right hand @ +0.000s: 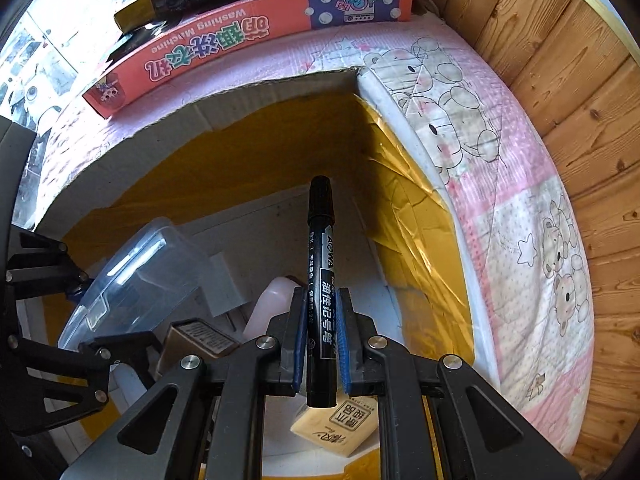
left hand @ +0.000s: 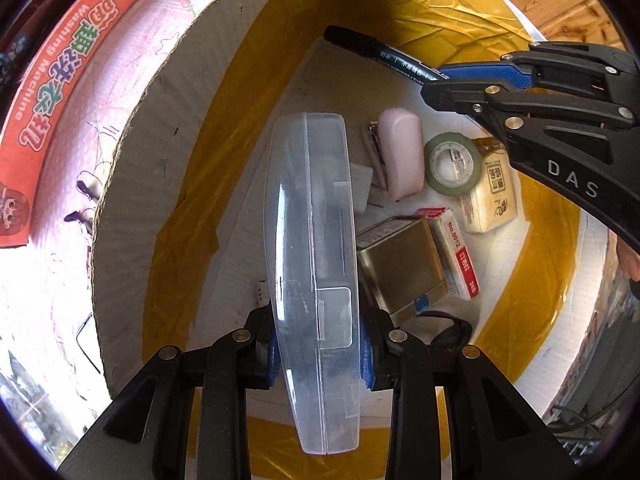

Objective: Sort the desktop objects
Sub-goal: 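Open the right gripper to drop the marker while the left lowers and releases the container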

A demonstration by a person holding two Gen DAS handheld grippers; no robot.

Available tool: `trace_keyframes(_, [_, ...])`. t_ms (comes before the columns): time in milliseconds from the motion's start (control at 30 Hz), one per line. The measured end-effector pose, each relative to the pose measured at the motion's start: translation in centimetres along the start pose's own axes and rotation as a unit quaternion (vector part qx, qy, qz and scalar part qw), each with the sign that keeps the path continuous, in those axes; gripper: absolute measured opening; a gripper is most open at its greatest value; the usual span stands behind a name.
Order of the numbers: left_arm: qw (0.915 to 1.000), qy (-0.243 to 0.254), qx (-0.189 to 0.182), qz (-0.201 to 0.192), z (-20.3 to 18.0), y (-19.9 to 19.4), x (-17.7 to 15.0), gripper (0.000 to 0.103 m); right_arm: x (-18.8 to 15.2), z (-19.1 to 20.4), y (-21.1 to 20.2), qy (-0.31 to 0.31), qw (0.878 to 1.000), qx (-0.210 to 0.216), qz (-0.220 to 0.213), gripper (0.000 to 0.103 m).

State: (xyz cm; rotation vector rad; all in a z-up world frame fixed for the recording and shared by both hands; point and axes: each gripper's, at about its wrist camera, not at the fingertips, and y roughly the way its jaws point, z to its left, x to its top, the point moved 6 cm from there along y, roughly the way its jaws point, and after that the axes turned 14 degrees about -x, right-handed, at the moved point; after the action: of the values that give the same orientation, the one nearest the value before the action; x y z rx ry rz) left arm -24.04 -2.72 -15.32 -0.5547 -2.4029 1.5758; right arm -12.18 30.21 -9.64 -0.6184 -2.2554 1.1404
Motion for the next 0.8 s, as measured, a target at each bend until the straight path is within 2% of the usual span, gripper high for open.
trace_keyframes(133, [1.0000, -0.002, 0.002, -0.003, 0.1, 0.1, -0.1, 0.032, 0.0, -0.1, 0.5, -0.001, 1.000, -0.006, 0.004, 0.015])
trace_keyframes(300, [0.9999, -0.005, -0.009, 0.000, -0.3, 0.0, -0.6, 0.043, -0.3, -0.5, 0.6, 0.010, 1.000, -0.005, 0.005, 0.016])
trace_keyframes(467, [0.9997, -0.022, -0.013, -0.001, -0.1, -0.5, -1.1, 0.046, -1.0, -1.0, -0.7, 0.036, 0.999, 0.002, -0.001, 0.029])
trace_keyframes(533, [0.9995, -0.028, -0.014, -0.007, -0.1, -1.0, -1.3, 0.046, -1.6, -1.3, -1.7, 0.049, 0.999, 0.007, -0.006, 0.038])
trace_keyframes(633, [0.9991, -0.035, -0.013, -0.022, -0.2, -2.0, -1.9, 0.046, -2.7, -1.6, -3.5, 0.066, 0.998, 0.017, -0.015, 0.041])
trace_keyframes(800, [0.9979, -0.025, 0.017, -0.058, -1.0, -4.6, -3.4, 0.048, -5.5, -1.3, -6.8, 0.090, 0.995, 0.031, -0.030, 0.044])
